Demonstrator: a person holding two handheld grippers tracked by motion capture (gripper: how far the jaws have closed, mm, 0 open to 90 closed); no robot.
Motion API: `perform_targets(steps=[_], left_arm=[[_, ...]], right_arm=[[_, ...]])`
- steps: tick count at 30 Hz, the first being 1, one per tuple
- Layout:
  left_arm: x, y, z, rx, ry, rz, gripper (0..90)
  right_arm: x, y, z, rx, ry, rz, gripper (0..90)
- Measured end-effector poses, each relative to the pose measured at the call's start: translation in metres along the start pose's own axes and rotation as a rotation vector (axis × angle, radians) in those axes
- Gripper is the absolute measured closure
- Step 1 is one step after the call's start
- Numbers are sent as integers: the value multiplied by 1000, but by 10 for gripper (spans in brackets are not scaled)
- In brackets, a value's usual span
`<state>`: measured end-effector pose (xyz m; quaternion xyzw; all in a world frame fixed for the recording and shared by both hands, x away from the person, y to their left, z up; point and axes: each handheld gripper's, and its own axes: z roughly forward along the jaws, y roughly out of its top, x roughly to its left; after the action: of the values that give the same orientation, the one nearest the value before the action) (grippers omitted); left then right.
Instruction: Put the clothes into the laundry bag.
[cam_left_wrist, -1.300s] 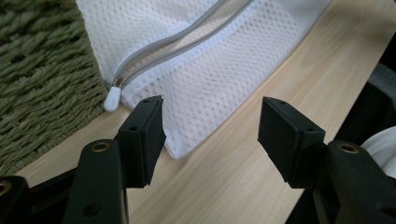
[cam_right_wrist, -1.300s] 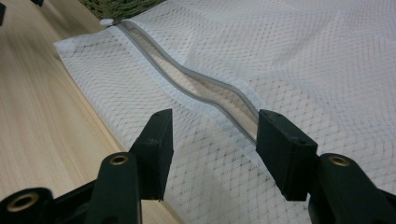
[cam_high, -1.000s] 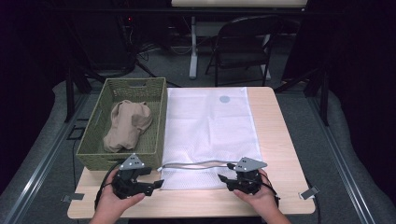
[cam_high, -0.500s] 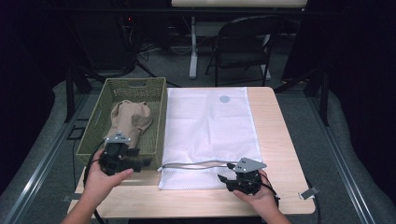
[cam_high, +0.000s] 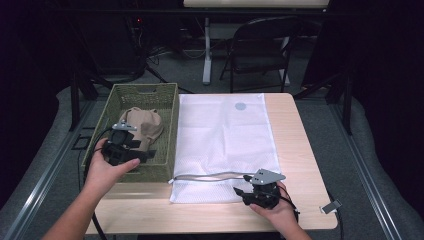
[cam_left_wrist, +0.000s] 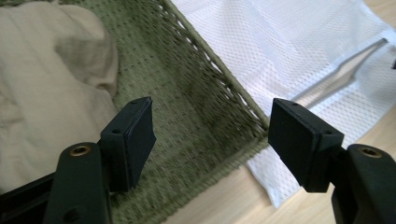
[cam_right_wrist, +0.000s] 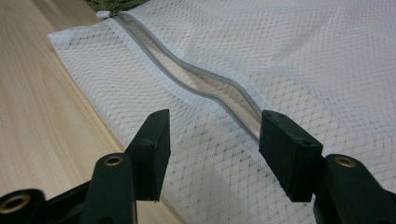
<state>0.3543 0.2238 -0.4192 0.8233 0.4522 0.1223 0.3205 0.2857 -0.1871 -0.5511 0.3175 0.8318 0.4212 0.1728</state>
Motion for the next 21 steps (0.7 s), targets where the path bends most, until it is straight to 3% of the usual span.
perform_targets(steps=[11, 12, 21], left_arm=[[21, 29, 8, 59, 73, -52, 283], [25, 34, 11, 71, 95, -63, 280], [41, 51, 26, 96, 130, -123, 277]], right_arm=[[-1, -1, 0, 3, 1, 7, 424], [0, -1, 1, 4, -1, 8, 424], [-1, -1, 1, 5, 3, 12, 424]])
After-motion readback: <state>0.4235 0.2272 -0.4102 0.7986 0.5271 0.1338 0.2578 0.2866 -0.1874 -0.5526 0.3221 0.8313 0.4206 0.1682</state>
